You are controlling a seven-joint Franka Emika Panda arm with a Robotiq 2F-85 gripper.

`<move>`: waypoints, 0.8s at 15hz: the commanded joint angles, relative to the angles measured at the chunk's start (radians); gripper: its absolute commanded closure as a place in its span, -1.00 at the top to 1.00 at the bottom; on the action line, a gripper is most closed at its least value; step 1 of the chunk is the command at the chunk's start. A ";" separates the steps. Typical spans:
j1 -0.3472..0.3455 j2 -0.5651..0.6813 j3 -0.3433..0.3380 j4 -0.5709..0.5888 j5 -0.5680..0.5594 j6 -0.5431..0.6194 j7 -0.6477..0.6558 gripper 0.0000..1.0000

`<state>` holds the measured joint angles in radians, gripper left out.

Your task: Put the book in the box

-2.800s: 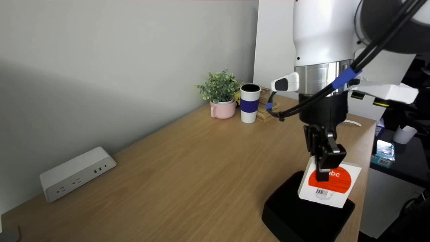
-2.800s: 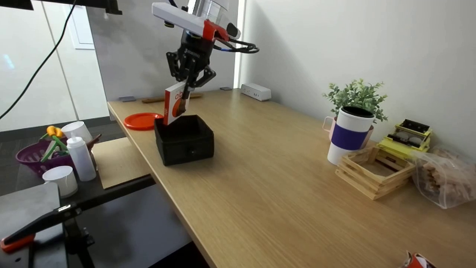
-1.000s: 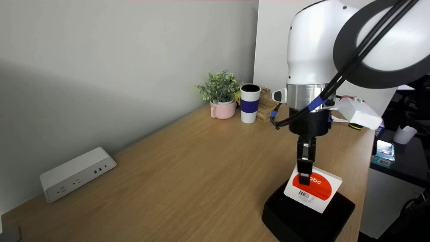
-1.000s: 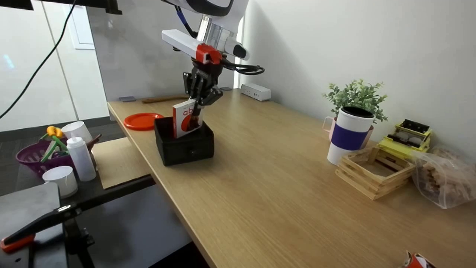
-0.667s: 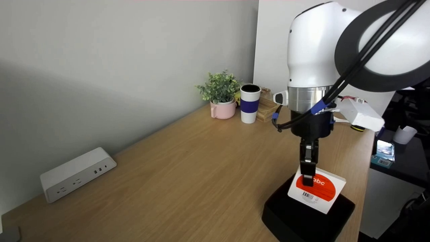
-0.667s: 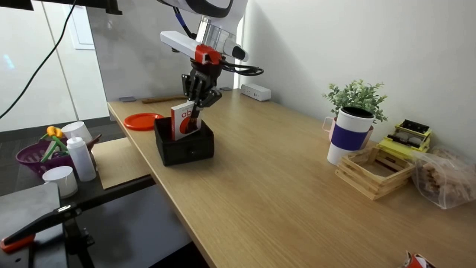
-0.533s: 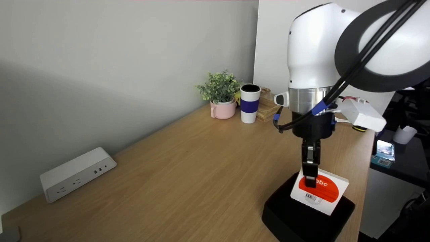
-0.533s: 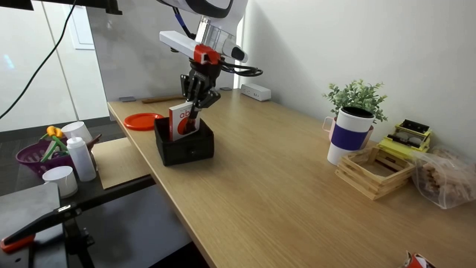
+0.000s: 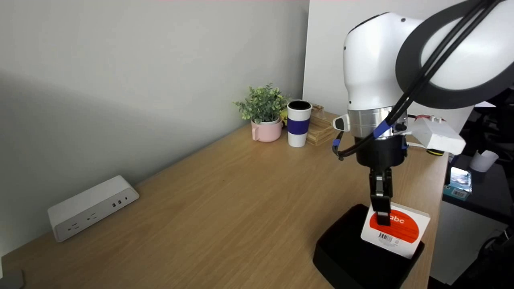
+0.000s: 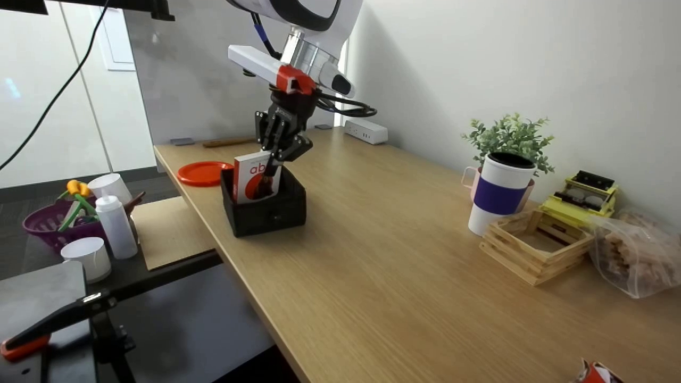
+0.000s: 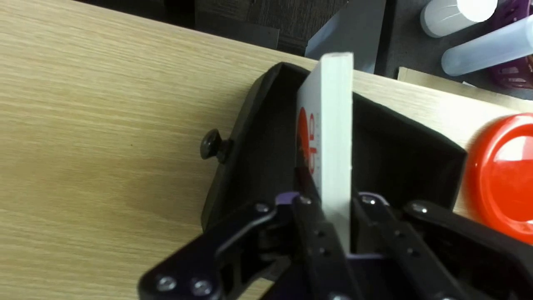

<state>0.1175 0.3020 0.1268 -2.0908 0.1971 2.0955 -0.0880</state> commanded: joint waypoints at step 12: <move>-0.023 0.088 -0.018 0.124 -0.014 -0.127 0.007 -0.93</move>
<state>0.1055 0.3268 0.1103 -2.0513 0.1969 2.0348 -0.0878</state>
